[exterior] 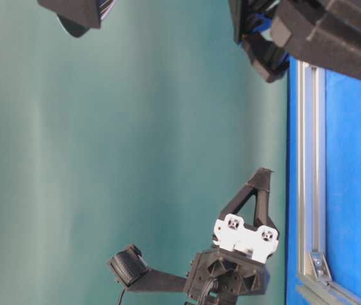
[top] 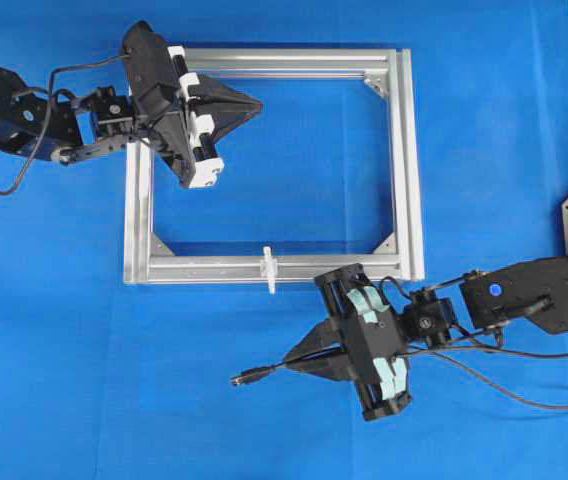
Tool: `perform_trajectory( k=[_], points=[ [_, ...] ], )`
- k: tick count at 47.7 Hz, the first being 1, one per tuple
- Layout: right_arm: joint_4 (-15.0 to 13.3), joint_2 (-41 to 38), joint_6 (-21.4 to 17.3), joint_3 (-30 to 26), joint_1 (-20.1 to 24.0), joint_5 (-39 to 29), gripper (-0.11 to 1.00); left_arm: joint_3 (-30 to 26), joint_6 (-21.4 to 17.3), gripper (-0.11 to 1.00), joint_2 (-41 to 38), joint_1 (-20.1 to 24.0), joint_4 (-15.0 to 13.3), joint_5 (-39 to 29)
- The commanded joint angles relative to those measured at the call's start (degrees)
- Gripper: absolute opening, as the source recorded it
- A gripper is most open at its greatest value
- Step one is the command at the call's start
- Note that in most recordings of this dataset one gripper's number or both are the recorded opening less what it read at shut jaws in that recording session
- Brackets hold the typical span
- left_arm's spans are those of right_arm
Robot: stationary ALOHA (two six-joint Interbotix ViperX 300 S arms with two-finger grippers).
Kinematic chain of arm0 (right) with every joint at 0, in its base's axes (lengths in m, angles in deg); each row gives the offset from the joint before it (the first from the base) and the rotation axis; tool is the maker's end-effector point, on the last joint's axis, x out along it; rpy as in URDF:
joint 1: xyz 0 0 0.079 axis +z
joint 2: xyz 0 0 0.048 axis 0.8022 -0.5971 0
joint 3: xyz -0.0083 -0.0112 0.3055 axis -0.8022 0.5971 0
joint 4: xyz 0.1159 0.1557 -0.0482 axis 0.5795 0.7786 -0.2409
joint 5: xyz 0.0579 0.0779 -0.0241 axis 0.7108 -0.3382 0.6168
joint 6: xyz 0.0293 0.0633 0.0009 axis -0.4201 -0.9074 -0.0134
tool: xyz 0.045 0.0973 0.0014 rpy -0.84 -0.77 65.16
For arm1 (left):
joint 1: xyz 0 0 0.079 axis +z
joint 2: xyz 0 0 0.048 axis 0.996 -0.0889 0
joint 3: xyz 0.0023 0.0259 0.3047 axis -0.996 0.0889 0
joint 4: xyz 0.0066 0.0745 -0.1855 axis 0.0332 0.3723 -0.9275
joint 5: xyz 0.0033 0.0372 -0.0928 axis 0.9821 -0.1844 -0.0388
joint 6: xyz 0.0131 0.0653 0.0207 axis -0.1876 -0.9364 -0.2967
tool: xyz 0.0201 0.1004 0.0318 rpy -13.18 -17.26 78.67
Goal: Insert the wire through the string loop located in the center.
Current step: 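Lift the cable and carry it toward the white zip-tie loop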
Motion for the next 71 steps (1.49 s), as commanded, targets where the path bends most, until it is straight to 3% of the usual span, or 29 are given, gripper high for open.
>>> perform_trajectory(
  k=[1, 36, 51, 63, 71],
  points=[
    [0.18, 1.41, 0.09, -0.88, 0.18, 0.26, -0.01, -0.44, -0.09, 0.0, 1.76, -0.18, 0.18, 0.35],
    [0.18, 2.2, -0.09, 0.44, 0.18, 0.09, -0.01, -0.26, -0.09, 0.0, 1.76, -0.18, 0.18, 0.26],
    [0.26, 6.77, -0.18, 7.21, 0.26, -0.88, -0.01, 0.09, -0.09, 0.0, 1.93, -0.26, 0.18, 0.35],
    [2.72, 12.74, -0.18, 13.97, 0.18, -0.62, -0.01, 0.18, -0.09, 0.0, 1.93, -0.44, 0.18, 0.35],
    [3.34, 13.36, -0.09, 14.77, 0.18, -0.35, -0.01, 0.09, -0.09, 0.0, 1.93, -0.44, 0.18, 0.35]
  ],
)
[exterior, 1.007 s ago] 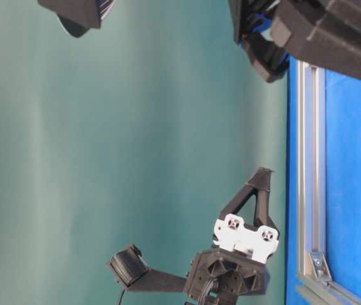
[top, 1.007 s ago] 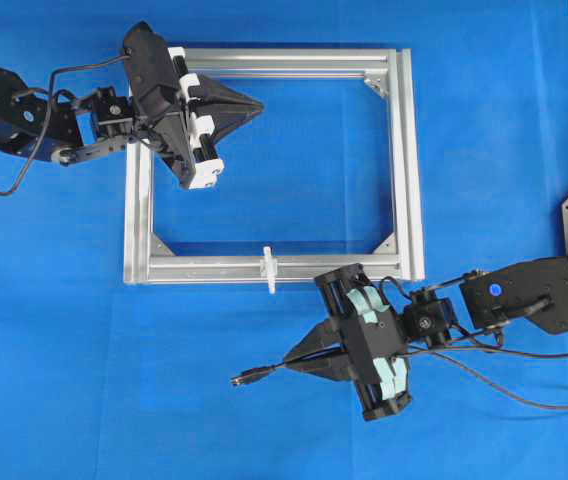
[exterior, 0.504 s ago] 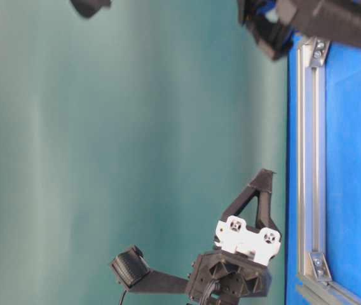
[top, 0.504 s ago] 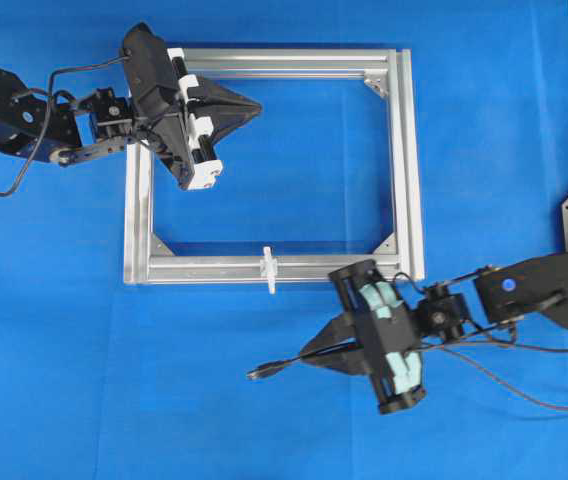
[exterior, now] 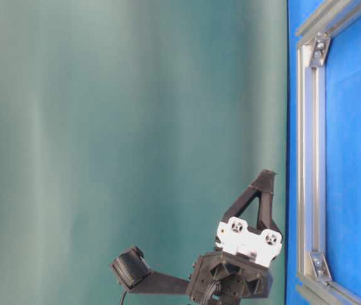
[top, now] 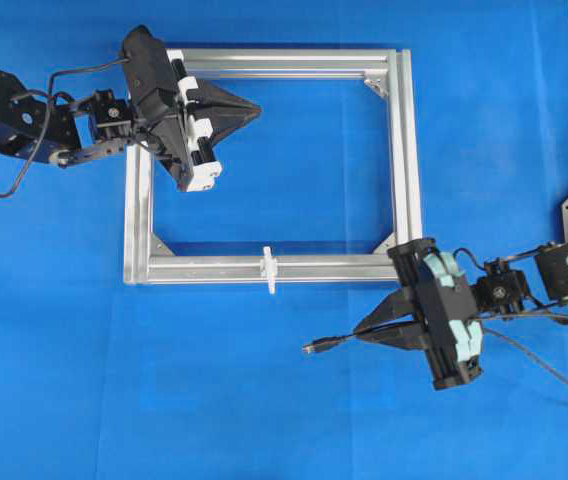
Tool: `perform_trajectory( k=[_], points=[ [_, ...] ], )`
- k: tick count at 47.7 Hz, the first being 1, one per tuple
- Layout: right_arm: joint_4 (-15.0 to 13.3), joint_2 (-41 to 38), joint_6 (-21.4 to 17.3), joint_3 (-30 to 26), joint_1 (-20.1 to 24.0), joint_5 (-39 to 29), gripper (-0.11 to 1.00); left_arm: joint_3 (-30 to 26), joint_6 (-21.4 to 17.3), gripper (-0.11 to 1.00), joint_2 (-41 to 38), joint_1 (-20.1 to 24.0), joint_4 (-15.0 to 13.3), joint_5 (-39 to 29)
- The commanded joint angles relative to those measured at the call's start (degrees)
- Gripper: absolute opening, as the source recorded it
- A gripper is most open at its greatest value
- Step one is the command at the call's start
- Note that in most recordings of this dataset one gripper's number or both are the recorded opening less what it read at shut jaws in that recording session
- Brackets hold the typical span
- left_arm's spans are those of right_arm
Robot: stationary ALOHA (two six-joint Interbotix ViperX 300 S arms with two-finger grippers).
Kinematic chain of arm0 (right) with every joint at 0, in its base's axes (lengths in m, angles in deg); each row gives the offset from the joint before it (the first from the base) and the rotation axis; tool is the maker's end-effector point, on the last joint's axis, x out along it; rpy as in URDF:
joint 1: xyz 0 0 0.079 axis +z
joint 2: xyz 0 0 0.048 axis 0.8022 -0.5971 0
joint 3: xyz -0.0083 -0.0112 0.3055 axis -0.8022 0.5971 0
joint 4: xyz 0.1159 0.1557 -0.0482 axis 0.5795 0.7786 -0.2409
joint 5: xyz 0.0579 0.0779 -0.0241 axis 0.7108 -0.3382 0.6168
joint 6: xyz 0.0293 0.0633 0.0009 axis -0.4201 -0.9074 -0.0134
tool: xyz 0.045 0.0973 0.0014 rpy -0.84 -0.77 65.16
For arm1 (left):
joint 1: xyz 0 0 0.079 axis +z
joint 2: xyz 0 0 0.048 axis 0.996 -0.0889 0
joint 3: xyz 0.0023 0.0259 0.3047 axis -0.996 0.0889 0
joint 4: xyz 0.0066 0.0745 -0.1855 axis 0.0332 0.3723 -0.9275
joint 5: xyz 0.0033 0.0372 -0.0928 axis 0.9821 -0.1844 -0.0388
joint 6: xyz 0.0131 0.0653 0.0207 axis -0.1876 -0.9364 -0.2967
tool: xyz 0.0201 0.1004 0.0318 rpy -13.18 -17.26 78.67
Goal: Insert the wire through the string loop located in the center.
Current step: 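Lift the cable and carry it toward the white zip-tie loop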
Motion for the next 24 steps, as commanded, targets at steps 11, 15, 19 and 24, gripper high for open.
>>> perform_trajectory(
  k=[11, 15, 19, 24],
  points=[
    [0.26, 0.44, 0.0, -1.23, -1.93, 0.7, -0.01, -0.44, -0.09, 0.0, 1.93, -0.26, 0.18, 0.35],
    [0.26, 0.09, 0.0, -1.58, -3.69, 0.7, -0.01, -0.35, -0.09, 0.0, 1.93, -0.18, 0.18, 0.35],
    [0.26, -0.26, 0.0, -1.85, -5.8, 0.7, -0.01, -0.35, -0.09, 0.0, 1.93, -0.18, 0.18, 0.35],
    [0.26, -0.7, 0.0, -1.85, -8.44, 0.7, -0.01, -0.35, -0.09, 0.0, 1.93, -0.18, 0.18, 0.35]
  ],
)
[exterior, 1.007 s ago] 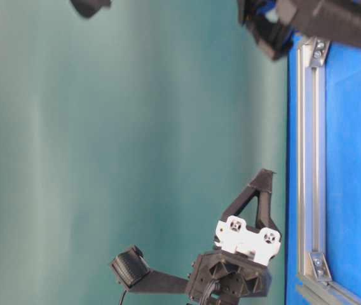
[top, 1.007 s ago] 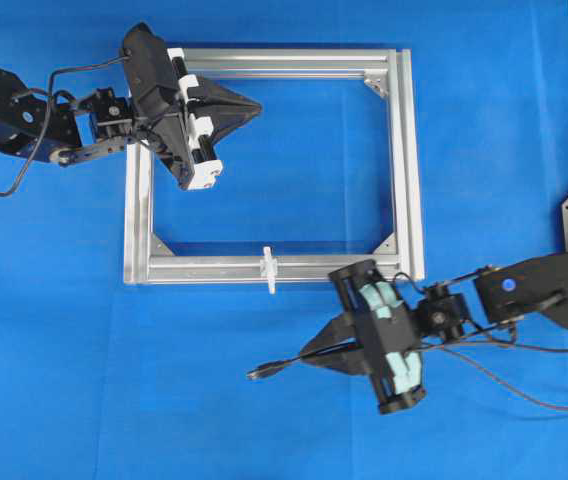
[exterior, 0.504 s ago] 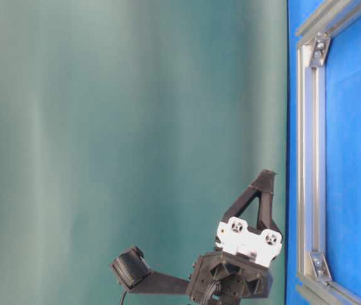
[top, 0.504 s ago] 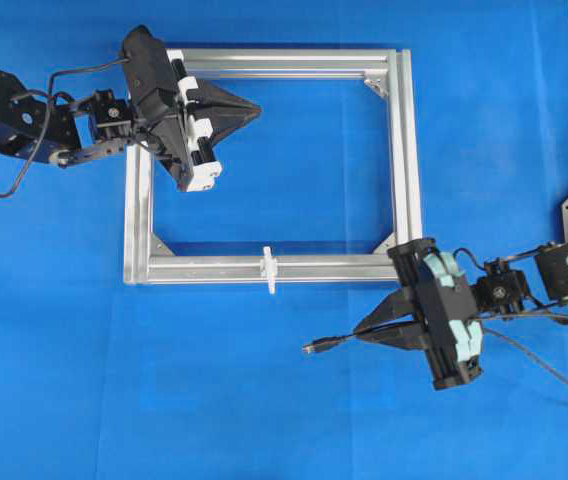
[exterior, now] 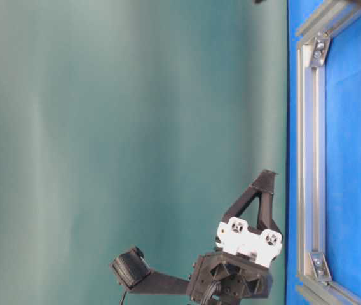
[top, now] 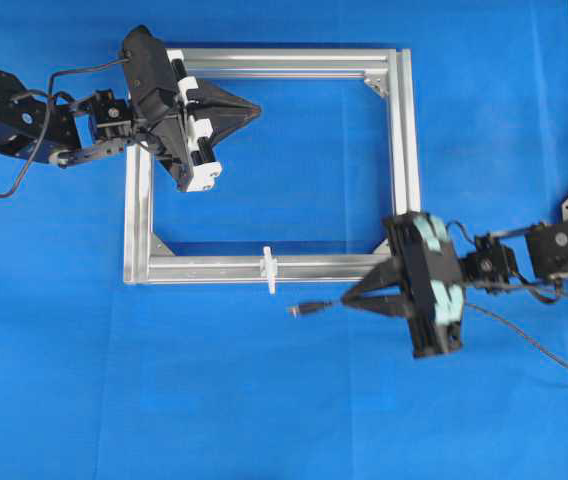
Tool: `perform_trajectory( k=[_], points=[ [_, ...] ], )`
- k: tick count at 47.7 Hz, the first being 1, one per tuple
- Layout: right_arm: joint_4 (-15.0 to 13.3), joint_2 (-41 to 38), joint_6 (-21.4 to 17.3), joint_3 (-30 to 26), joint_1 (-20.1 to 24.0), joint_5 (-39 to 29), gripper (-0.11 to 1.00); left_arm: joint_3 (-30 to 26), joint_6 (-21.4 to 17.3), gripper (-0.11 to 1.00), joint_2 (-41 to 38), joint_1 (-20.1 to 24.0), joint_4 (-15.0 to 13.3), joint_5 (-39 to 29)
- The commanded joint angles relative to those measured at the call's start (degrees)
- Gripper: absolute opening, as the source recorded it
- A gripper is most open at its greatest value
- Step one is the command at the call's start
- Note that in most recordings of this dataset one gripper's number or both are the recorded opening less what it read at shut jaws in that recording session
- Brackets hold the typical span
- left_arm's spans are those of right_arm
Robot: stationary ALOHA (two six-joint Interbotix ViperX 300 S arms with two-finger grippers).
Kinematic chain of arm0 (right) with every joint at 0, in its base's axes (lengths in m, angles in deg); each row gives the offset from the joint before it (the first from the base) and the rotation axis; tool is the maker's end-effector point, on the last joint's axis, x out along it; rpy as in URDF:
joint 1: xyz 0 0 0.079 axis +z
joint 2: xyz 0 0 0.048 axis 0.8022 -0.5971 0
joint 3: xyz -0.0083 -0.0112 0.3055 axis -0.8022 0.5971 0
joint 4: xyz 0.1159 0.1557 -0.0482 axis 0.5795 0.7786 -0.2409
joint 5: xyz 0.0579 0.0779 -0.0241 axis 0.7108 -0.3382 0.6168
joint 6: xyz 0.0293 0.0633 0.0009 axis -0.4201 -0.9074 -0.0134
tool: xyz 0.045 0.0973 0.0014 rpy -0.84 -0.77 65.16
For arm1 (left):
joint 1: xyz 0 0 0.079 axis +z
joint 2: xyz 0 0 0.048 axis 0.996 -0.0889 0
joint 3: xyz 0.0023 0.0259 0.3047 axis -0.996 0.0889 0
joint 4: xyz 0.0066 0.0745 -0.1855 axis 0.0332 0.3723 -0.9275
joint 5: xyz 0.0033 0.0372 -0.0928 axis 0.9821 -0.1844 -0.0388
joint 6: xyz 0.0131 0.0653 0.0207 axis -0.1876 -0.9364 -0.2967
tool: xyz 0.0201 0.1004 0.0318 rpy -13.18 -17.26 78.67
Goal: Insert the wire through the string loop located in the center.
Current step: 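Lift the cable and carry it toward the white zip-tie loop, then push the USB plug leftward through the white zip-tie loop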
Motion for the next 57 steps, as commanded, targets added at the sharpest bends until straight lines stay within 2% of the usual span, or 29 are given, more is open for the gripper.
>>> perform_trajectory(
  k=[1, 12, 57],
  points=[
    [0.09, 0.0, 0.0, -1.05, -2.11, 0.62, -0.01, -0.35, -0.09, 0.0, 1.93, -0.09, 0.18, 0.26],
    [0.44, -0.97, 0.0, -1.23, -4.66, 0.62, -0.01, -0.18, -0.09, 0.0, 1.93, -0.18, 0.18, 0.26],
    [0.53, -1.14, 0.09, -1.05, -5.36, 1.41, -0.01, -0.26, -0.09, 0.0, 1.93, -0.35, 0.18, 0.26]
  ],
)
